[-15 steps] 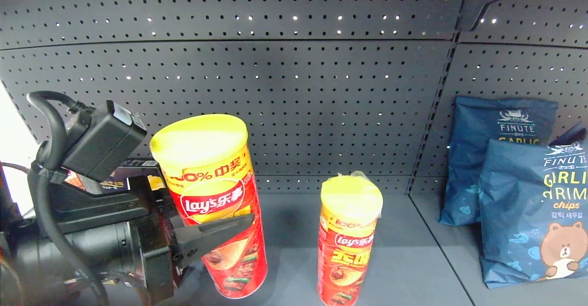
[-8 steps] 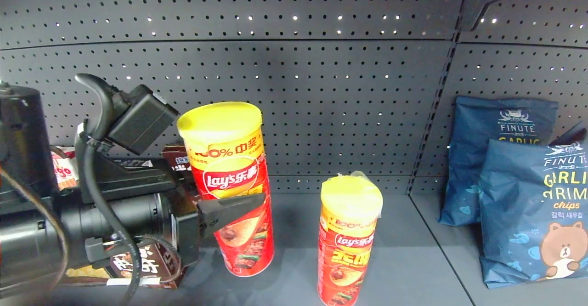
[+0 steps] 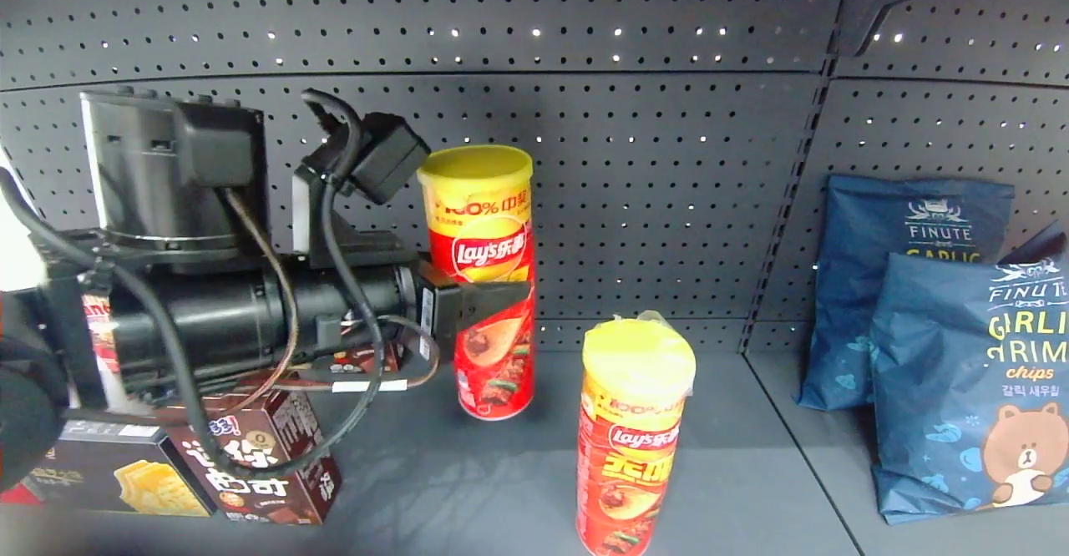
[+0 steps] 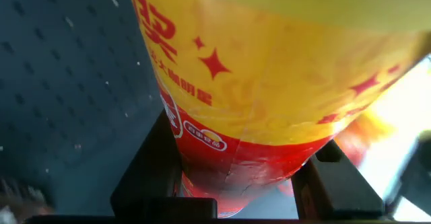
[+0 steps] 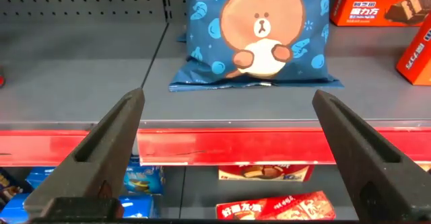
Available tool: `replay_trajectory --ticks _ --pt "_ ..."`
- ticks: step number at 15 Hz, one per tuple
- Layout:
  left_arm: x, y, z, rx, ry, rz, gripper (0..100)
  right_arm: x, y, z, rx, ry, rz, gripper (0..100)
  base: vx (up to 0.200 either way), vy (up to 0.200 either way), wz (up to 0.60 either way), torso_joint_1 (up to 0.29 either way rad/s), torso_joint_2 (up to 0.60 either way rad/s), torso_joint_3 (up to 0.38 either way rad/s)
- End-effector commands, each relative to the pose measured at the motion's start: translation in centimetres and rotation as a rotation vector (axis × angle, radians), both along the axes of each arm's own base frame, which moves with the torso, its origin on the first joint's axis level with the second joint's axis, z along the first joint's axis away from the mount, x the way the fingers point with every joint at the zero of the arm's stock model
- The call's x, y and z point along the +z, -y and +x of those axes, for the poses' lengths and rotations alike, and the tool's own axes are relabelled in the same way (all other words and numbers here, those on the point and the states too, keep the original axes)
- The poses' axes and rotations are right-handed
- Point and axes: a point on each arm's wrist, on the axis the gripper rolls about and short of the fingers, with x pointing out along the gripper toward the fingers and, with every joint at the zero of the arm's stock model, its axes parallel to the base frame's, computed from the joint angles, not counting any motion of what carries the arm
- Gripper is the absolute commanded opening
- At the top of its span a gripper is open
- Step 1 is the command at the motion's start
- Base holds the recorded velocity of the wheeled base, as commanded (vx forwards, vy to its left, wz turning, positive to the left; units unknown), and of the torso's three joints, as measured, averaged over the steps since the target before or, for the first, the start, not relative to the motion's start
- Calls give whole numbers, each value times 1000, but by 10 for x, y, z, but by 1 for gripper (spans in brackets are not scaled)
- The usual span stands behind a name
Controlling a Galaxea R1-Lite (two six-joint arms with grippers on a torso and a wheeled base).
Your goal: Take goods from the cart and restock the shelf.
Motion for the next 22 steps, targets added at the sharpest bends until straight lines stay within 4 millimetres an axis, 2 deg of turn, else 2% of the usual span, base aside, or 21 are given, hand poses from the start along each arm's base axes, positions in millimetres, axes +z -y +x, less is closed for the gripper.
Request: replay_trajectory --ticks 1,3,5,9,11,15,17,22 --pt "-15 10 34 28 -21 18 0 0 0 0 1 -2 0 100 0 0 0 0 0 0" --pt "-25 10 48 28 -9 30 0 0 0 0 0 -2 0 100 0 0 0 0 0 0" --pt "-32 11 57 -64 2 2 0 0 0 0 1 -2 0 100 0 0 0 0 0 0" --pt "-55 19 78 -71 20 62 0 0 0 0 0 -2 0 100 0 0 0 0 0 0" --pt "-60 22 81 -73 9 69 0 0 0 0 0 -2 0 100 0 0 0 0 0 0" --pt "-60 31 93 -71 9 48 0 0 0 0 0 -2 0 100 0 0 0 0 0 0" --pt "-58 39 92 -75 -2 28 0 0 0 0 0 -2 0 100 0 0 0 0 0 0" --pt "-75 55 99 -65 -40 36 0 0 0 0 1 -2 0 100 0 0 0 0 0 0"
